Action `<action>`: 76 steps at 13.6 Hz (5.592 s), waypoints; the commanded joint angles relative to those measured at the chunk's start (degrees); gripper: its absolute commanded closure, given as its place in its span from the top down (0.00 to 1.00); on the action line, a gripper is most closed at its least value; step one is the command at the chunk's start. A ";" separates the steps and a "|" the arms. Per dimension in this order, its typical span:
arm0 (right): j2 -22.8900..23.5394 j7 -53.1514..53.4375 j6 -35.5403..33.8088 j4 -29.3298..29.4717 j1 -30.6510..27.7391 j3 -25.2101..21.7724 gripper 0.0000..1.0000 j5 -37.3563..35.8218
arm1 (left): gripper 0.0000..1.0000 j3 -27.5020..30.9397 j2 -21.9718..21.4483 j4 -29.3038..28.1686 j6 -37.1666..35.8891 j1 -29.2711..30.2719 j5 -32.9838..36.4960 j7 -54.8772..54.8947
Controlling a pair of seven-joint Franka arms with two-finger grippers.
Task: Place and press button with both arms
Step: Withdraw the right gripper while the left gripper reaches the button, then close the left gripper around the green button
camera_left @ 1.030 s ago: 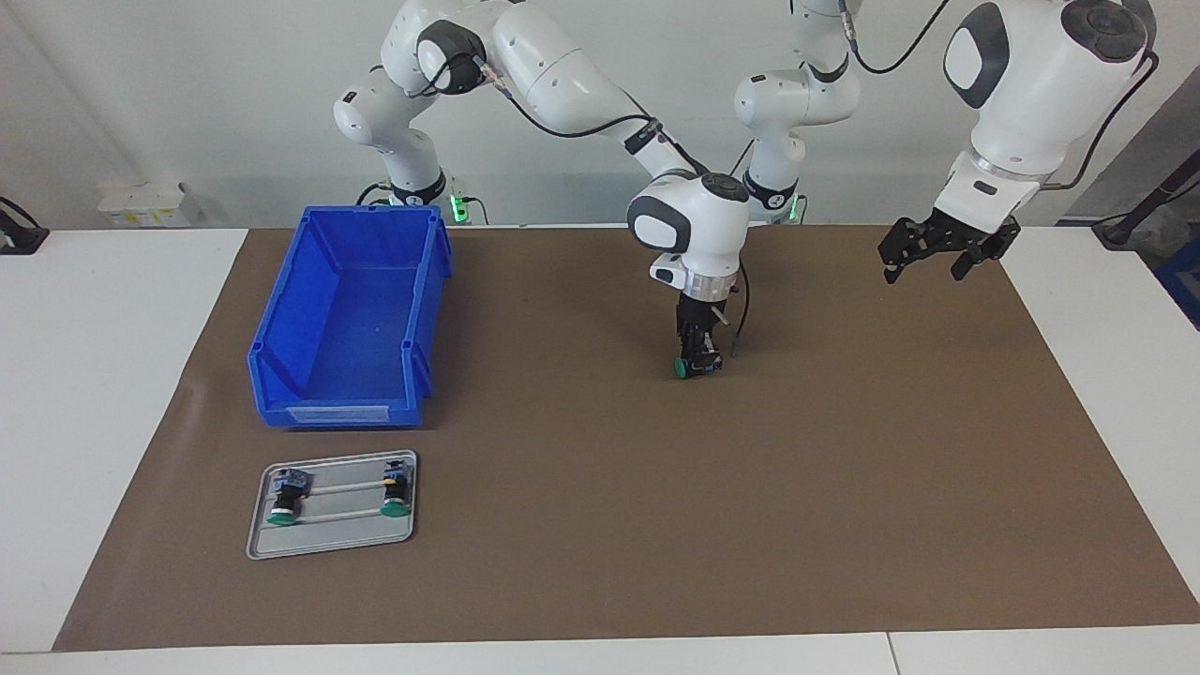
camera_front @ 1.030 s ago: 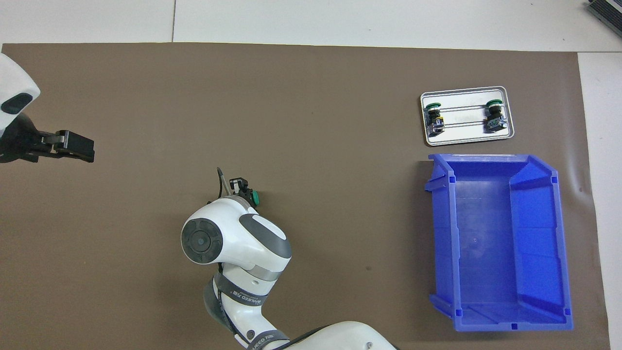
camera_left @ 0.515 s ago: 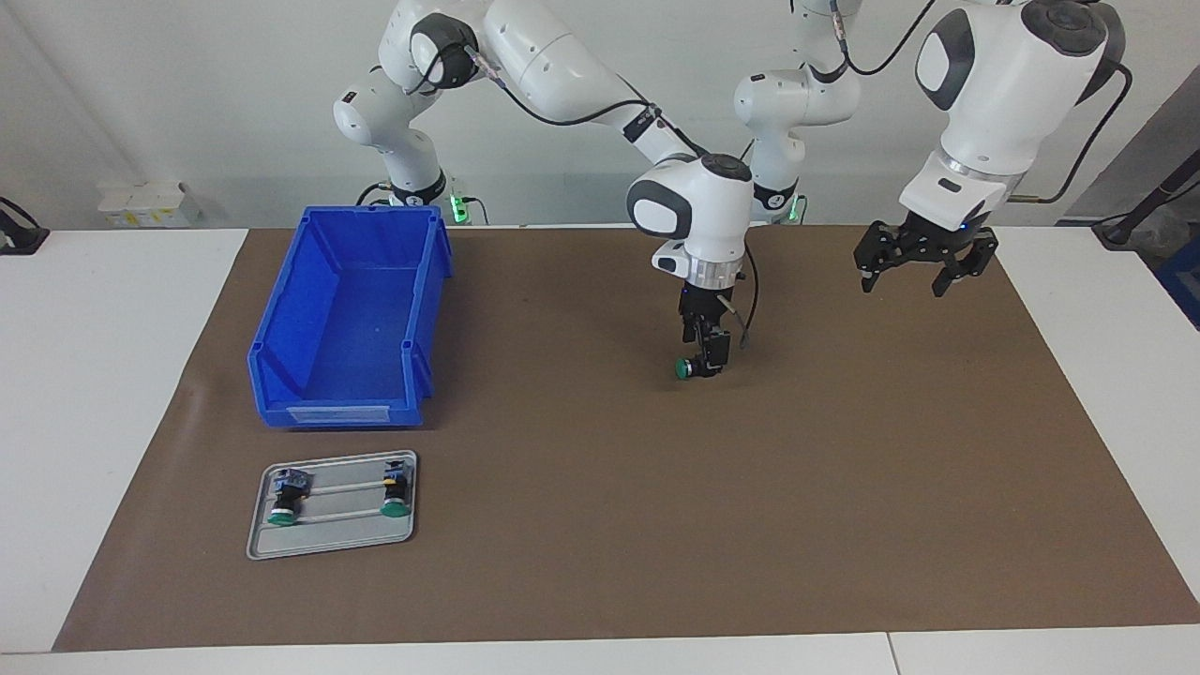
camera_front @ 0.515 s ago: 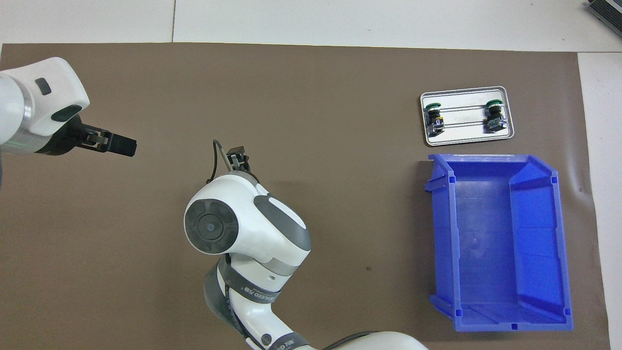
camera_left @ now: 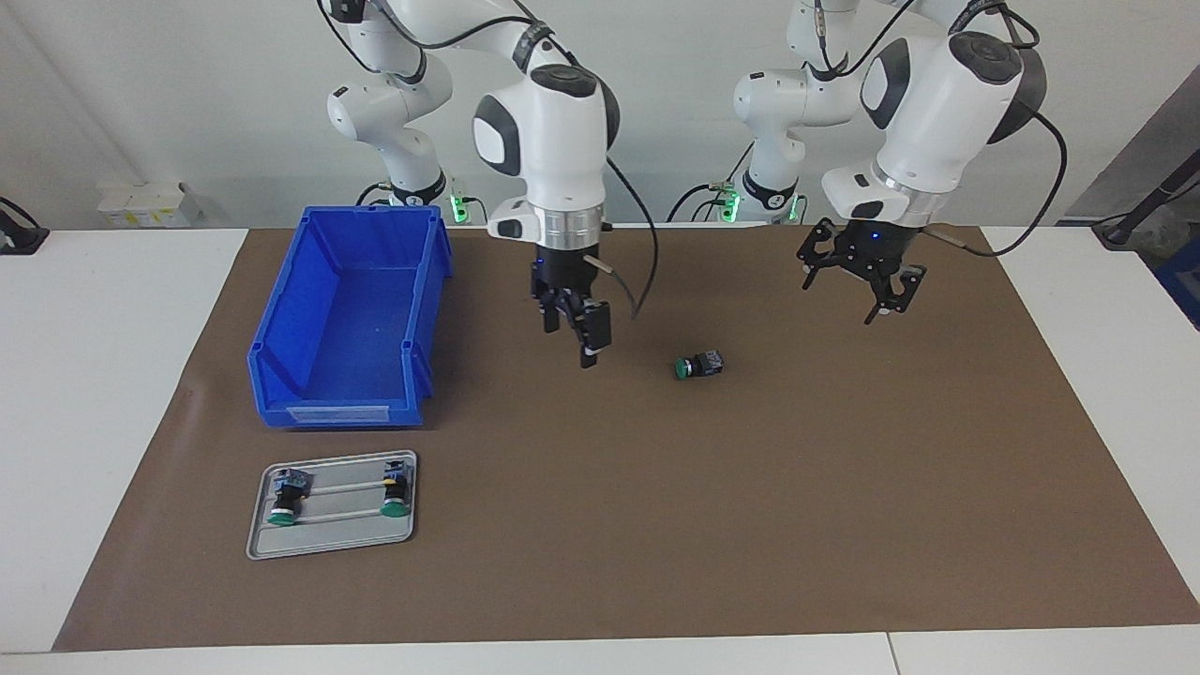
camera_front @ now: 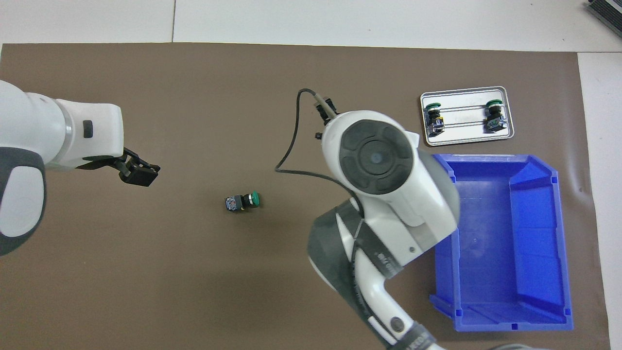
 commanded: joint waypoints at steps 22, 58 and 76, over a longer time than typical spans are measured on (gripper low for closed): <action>-17.24 -82.05 -23.36 -5.29 -31.00 1.17 1.00 6.13 | 0.85 0.72 7.00 -21.69 32.26 -13.68 -5.33 19.12; -14.78 -89.46 -31.17 1.12 -32.32 0.99 1.00 4.90 | 0.80 0.80 13.77 -26.97 43.17 -17.90 -9.28 20.70; -14.87 -89.19 -31.26 1.12 -32.84 0.99 1.00 5.08 | 0.59 1.07 12.19 -26.70 38.60 -17.02 -9.28 20.79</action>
